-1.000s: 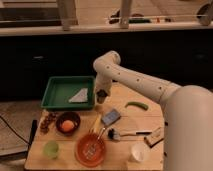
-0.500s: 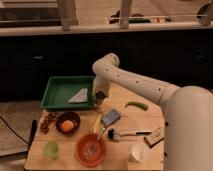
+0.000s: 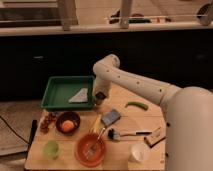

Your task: Stack cups on top of each other

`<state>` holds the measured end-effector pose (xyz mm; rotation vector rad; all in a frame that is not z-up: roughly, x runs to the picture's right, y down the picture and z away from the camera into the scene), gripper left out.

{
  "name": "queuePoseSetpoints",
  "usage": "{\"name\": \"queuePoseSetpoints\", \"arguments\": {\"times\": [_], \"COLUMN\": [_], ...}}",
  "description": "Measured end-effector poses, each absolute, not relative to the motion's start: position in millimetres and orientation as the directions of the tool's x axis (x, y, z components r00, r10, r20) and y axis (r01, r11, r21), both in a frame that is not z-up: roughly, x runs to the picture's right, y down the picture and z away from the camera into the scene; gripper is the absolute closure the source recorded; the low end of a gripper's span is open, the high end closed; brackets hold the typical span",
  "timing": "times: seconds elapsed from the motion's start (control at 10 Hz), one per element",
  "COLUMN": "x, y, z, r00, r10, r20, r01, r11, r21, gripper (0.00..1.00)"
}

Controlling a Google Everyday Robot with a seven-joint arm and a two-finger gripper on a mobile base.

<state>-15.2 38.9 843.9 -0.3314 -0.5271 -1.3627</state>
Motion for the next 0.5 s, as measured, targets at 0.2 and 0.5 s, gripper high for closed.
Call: {"name": "queuePoseSetpoints", "arguments": {"times": [0.2,0.5], "x": [10.2,16.8], "y": [41.0,42.3], "z": [831.3,809.2], "r00": [0.069,0.018], "r10": [-0.845,-0.856], "r20": [0.53,0.517], "r01": [0.985,0.99], "r11": [0.14,0.088], "r21": [0.096,0.111], "gripper": [1.0,1.0]}}
